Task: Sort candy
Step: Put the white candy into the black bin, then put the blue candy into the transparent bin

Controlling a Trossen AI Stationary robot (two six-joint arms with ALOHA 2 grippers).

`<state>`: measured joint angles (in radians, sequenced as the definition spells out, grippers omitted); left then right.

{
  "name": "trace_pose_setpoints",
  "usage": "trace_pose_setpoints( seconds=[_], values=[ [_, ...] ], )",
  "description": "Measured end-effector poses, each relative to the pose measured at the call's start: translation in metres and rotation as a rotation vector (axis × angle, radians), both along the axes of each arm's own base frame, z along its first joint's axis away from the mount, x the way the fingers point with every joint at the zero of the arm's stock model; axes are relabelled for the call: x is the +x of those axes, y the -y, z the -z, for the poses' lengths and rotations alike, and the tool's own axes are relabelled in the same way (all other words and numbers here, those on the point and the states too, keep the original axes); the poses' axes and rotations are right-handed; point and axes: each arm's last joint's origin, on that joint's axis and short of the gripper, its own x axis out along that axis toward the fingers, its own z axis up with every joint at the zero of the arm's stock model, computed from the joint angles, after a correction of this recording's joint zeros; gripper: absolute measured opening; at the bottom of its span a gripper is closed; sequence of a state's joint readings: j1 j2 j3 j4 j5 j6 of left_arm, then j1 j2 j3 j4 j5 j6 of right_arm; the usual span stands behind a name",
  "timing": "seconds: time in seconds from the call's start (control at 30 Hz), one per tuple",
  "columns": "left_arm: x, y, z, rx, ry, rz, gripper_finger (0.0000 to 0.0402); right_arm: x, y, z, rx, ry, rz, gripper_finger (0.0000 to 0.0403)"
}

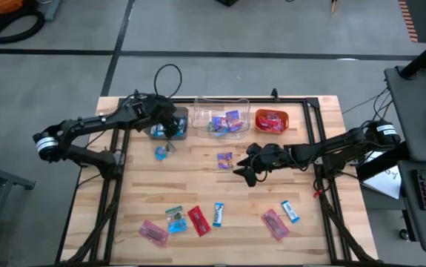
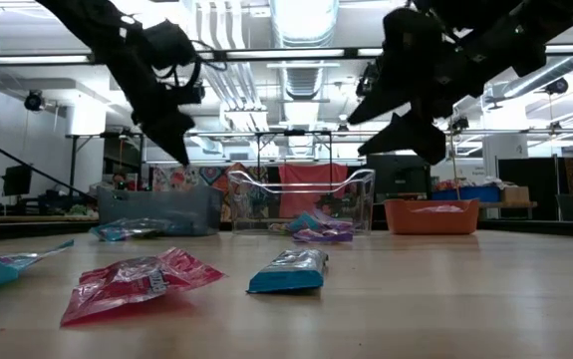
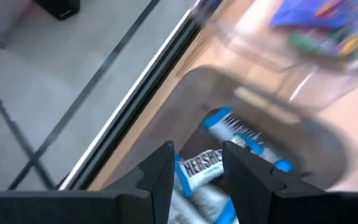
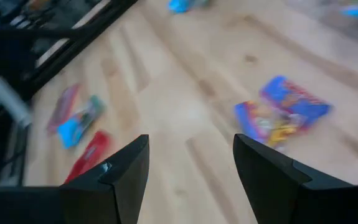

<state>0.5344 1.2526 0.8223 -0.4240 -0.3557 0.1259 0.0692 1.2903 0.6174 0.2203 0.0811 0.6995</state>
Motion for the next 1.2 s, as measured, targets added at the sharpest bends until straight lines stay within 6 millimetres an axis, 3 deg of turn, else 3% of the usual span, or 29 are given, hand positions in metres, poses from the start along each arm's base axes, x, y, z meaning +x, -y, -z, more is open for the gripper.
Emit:
trace_pose_setpoints(
  seconds=[0.3, 0.67, 1.03, 1.2],
  values=[
    [0.027, 0.06, -0.015, -0.025, 0.191, 0.167, 0.0119, 0.001, 0.003, 0.005, 0.001, -0.017, 0.125, 0.0221],
    [0.047, 0.133, -0.028, 0.099, 0.354, 0.302, 0.0119, 0.013, 0.007, 0.046, -0.055, -0.15, 0.262, 0.0221],
    [0.054, 0.162, -0.024, 0.066, 0.421, 0.369, 0.0119, 0.063, 0.011, 0.065, -0.137, -0.231, 0.344, 0.0221],
    [0.055, 0.163, -0.012, 0.046, 0.423, 0.351, 0.0119, 0.069, 0.012, 0.063, -0.168, -0.299, 0.408, 0.0219]
  ],
)
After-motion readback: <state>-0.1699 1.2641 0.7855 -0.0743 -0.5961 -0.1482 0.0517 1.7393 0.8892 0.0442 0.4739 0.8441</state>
